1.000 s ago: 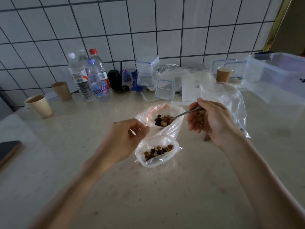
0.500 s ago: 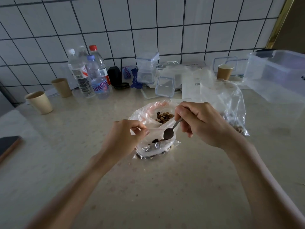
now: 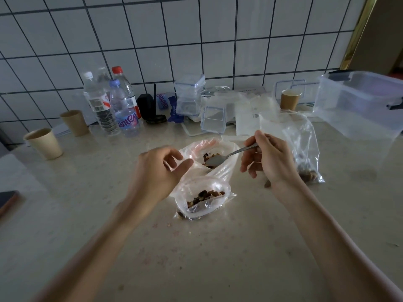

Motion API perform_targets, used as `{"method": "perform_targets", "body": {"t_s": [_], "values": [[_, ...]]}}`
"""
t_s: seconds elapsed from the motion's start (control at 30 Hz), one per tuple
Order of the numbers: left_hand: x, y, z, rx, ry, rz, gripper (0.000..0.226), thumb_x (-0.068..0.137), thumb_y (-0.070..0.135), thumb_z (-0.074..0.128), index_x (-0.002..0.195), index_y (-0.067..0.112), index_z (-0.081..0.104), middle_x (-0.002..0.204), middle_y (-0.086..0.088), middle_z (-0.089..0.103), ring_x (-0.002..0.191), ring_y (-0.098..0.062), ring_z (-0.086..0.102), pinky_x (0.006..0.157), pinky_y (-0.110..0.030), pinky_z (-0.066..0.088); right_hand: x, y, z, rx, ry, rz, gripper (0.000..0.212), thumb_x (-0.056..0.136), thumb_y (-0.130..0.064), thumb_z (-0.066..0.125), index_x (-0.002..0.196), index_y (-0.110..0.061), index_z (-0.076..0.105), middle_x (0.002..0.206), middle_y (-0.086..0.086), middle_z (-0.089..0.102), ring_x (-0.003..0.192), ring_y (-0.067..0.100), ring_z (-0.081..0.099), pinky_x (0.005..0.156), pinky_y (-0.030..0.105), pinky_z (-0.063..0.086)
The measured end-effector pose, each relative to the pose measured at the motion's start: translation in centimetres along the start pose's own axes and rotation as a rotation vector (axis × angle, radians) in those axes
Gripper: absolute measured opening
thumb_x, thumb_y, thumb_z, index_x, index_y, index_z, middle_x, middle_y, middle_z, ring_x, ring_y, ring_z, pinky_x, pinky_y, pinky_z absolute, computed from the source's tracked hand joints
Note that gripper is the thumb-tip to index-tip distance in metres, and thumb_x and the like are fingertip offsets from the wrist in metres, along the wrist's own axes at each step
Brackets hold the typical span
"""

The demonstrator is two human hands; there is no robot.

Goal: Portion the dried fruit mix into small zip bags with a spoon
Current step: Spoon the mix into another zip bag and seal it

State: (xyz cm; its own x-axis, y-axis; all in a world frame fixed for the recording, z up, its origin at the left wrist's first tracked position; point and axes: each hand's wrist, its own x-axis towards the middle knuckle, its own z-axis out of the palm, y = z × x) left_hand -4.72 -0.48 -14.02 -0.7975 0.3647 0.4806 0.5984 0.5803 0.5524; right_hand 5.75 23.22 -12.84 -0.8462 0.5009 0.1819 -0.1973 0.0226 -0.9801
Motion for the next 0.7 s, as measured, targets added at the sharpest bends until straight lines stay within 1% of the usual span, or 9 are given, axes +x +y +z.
{"method": "perform_targets", "body": {"t_s": [0.1, 0.17, 0.2, 0.27, 0.33, 0.43, 0.53, 0.6, 0.7], "values": [[1.6, 0.5, 1.0, -0.024, 0.079, -0.025, 0.071, 0.075, 0.064, 0.079, 0.124, 0.016, 0.057, 0.101, 0.007, 0.064, 0.088, -0.013, 0.064, 0.08, -0.035, 0.055, 0.2, 0.5, 0.2, -0.053, 0.054, 0.016, 0.035, 0.113, -0.027, 0.038, 0.096, -0.006, 0.061, 0.069, 0.011, 0.07, 0.058, 0.029, 0.068, 0.043, 0.034, 0.044], [2.9, 0.9, 1.9, 0.025, -0.016, -0.098, 0.09, 0.075, 0.07, 0.075, 0.138, 0.012, 0.049, 0.122, -0.001, 0.063, 0.11, -0.021, 0.062, 0.095, -0.042, 0.052, 0.2, 0.8, 0.2, -0.13, 0.063, -0.015, 0.032, 0.113, -0.027, 0.039, 0.098, -0.007, 0.061, 0.073, 0.01, 0.073, 0.062, 0.028, 0.07, 0.046, 0.036, 0.047], [3.5, 1.0, 2.3, 0.065, -0.089, -0.136, 0.092, 0.077, 0.072, 0.074, 0.142, 0.012, 0.047, 0.13, -0.003, 0.062, 0.116, -0.02, 0.06, 0.097, -0.042, 0.05, 0.1, 1.0, 0.2, -0.182, 0.058, -0.037, 0.032, 0.112, -0.027, 0.04, 0.098, -0.009, 0.061, 0.075, 0.009, 0.073, 0.064, 0.028, 0.071, 0.047, 0.037, 0.049], [4.6, 1.0, 3.3, 0.108, -0.21, -0.191, 0.087, 0.081, 0.069, 0.073, 0.143, 0.014, 0.048, 0.136, -0.003, 0.061, 0.109, -0.016, 0.056, 0.086, -0.035, 0.047, 0.1, 1.4, 0.2, -0.315, 0.039, -0.094, 0.03, 0.112, -0.027, 0.04, 0.096, -0.012, 0.062, 0.077, 0.008, 0.073, 0.067, 0.024, 0.073, 0.047, 0.04, 0.052], [5.2, 0.8, 4.2, 0.094, -0.279, -0.216, 0.079, 0.079, 0.061, 0.08, 0.137, 0.015, 0.054, 0.125, -0.002, 0.064, 0.097, -0.013, 0.055, 0.075, -0.029, 0.044, 0.2, 1.7, 0.2, -0.446, 0.024, -0.164, 0.029, 0.111, -0.026, 0.041, 0.094, -0.016, 0.062, 0.077, 0.005, 0.072, 0.067, 0.019, 0.072, 0.047, 0.037, 0.053], [5.0, -0.1, 5.2, 0.027, -0.303, -0.214, 0.069, 0.07, 0.053, 0.09, 0.122, 0.016, 0.063, 0.102, 0.007, 0.065, 0.088, -0.011, 0.061, 0.072, -0.027, 0.048, 0.2, 2.1, -0.1, -0.652, 0.015, -0.28, 0.029, 0.111, -0.03, 0.039, 0.095, -0.02, 0.061, 0.075, -0.002, 0.07, 0.065, 0.012, 0.07, 0.052, 0.029, 0.053], [4.5, -1.1, 6.2, -0.002, -0.313, -0.236, 0.051, 0.066, 0.05, 0.093, 0.097, 0.02, 0.067, 0.086, 0.006, 0.07, 0.079, -0.012, 0.068, 0.064, -0.024, 0.055, 0.2, 2.3, 0.0, -0.737, 0.003, -0.338, 0.033, 0.111, -0.038, 0.034, 0.095, -0.021, 0.059, 0.07, -0.004, 0.068, 0.06, 0.014, 0.067, 0.06, 0.044, 0.058], [4.4, -1.6, 6.6, -0.035, -0.324, -0.252, 0.043, 0.065, 0.049, 0.094, 0.087, 0.024, 0.065, 0.083, 0.004, 0.073, 0.077, -0.016, 0.072, 0.064, -0.027, 0.061, 0.3, 2.4, 0.0, -0.735, 0.006, -0.355, 0.035, 0.11, -0.038, 0.033, 0.093, -0.022, 0.058, 0.068, -0.002, 0.067, 0.057, 0.017, 0.066, 0.059, 0.047, 0.056], [4.2, -1.9, 6.9, -0.102, -0.316, -0.255, 0.037, 0.067, 0.044, 0.094, 0.083, 0.025, 0.067, 0.081, 0.001, 0.076, 0.076, -0.021, 0.075, 0.07, -0.037, 0.065, 0.5, 2.5, 0.0, -0.68, 0.025, -0.352, 0.033, 0.111, -0.033, 0.035, 0.091, -0.022, 0.059, 0.067, -0.002, 0.068, 0.058, 0.013, 0.067, 0.057, 0.034, 0.056]]}}
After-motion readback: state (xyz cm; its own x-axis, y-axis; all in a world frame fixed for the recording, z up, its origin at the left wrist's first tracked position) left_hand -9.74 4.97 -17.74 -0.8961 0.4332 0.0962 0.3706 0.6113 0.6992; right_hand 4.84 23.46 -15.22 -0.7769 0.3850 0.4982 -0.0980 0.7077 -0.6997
